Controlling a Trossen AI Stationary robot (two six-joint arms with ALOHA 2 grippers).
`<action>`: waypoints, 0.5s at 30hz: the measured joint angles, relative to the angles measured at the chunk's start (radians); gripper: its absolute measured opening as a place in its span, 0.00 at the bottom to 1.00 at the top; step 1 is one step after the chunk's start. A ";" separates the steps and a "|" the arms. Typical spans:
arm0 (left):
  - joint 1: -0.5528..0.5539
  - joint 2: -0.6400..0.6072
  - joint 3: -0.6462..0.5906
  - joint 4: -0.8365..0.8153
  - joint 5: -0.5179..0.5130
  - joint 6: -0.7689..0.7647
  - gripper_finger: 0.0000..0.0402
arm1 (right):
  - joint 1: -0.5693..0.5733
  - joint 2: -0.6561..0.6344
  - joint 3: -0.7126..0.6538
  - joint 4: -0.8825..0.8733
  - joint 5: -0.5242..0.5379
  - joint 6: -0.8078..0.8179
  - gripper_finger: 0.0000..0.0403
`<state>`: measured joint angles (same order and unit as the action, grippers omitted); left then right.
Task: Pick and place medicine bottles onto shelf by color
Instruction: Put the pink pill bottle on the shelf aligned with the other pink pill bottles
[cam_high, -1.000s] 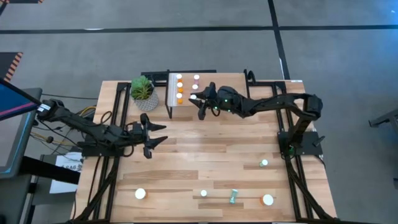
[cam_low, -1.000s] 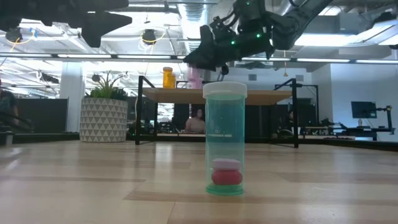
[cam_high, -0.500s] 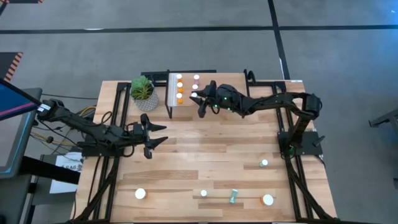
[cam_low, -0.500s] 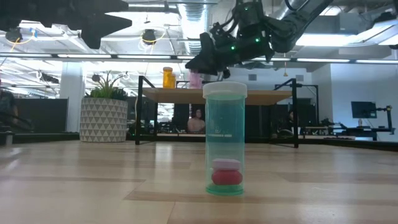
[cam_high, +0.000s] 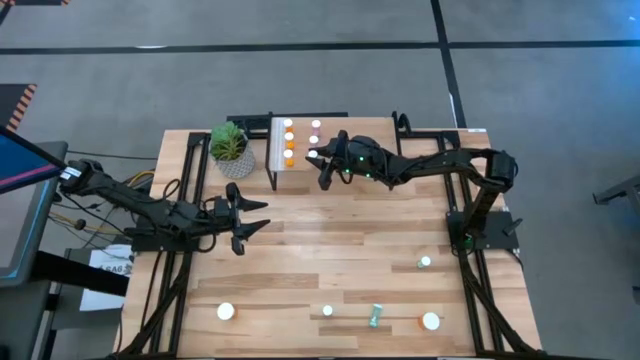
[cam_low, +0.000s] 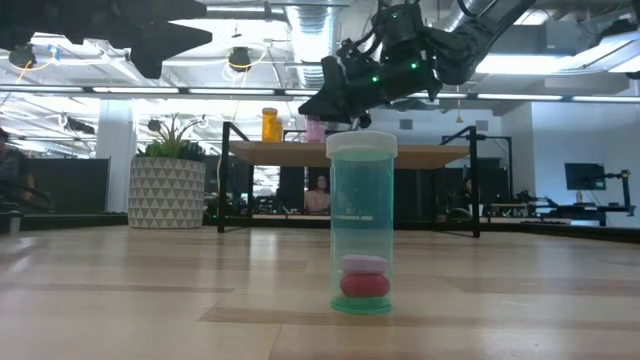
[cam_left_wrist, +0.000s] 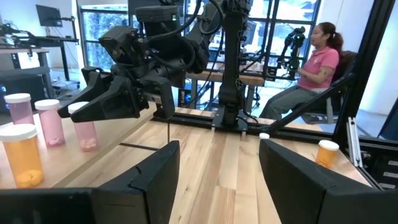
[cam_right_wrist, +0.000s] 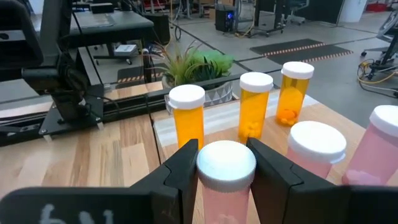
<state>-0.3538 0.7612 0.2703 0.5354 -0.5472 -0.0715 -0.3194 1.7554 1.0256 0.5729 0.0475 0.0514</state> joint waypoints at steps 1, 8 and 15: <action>0.000 0.000 0.000 0.000 0.000 0.000 0.52 | -0.002 0.000 0.000 -0.003 0.000 0.000 0.35; 0.000 0.000 0.000 0.001 0.000 -0.004 0.52 | -0.003 0.000 0.002 -0.019 0.001 0.002 0.39; 0.000 0.000 0.000 0.001 0.000 -0.004 0.52 | -0.003 0.000 0.001 -0.023 0.002 0.011 0.46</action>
<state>-0.3538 0.7612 0.2703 0.5365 -0.5468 -0.0757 -0.3225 1.7554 1.0267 0.5503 0.0493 0.0628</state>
